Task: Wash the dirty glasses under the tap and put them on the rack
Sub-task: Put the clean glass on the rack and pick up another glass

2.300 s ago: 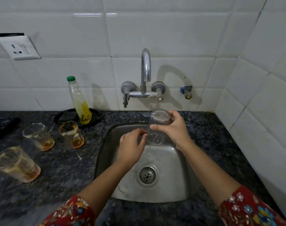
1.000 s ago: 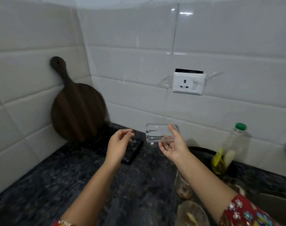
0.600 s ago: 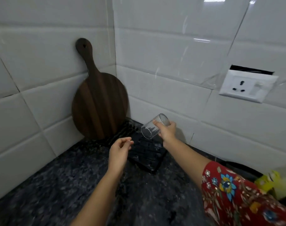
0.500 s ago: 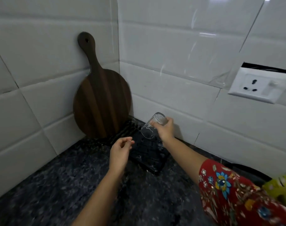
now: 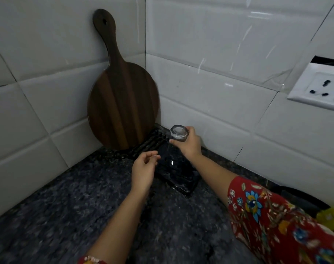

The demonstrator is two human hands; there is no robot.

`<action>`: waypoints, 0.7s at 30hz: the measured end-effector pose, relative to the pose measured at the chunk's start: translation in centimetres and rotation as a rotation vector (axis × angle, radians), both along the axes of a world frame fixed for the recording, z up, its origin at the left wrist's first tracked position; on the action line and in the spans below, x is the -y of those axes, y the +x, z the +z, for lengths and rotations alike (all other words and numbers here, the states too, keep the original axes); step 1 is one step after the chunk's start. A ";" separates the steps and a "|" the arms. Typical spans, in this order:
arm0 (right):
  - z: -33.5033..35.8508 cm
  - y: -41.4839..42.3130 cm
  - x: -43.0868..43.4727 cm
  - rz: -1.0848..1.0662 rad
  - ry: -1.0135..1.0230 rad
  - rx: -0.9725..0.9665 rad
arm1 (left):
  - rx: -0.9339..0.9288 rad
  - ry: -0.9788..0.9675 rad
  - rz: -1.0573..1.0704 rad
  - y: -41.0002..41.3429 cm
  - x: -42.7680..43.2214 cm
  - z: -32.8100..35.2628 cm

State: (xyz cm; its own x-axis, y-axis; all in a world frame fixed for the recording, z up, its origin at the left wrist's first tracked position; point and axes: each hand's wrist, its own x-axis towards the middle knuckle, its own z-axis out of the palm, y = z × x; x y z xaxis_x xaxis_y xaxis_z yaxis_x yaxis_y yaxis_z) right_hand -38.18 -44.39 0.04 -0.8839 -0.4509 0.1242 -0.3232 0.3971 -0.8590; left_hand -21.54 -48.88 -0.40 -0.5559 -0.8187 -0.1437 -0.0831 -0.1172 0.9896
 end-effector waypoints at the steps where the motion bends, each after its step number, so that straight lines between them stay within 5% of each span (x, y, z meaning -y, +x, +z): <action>1: 0.0 0.0 0.0 0.001 0.014 0.007 | -0.001 -0.002 0.003 0.0 -0.1 0.1; 11: 9.0 4.1 -8.5 0.085 -0.152 0.569 | -0.196 0.041 -0.085 0.4 -5.2 5.0; 21: 13.8 12.2 -28.9 0.111 -0.126 0.469 | -0.253 -0.011 -0.513 3.3 -19.1 7.1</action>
State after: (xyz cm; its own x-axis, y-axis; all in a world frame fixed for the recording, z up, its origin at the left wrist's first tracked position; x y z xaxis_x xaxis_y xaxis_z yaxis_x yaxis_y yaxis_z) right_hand -25.99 -15.54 13.88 -0.8052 -0.5524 -0.2156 0.0746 0.2664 -0.9610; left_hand -18.24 -29.81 6.72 -0.8984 -0.4361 0.0530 0.1133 -0.1135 0.9871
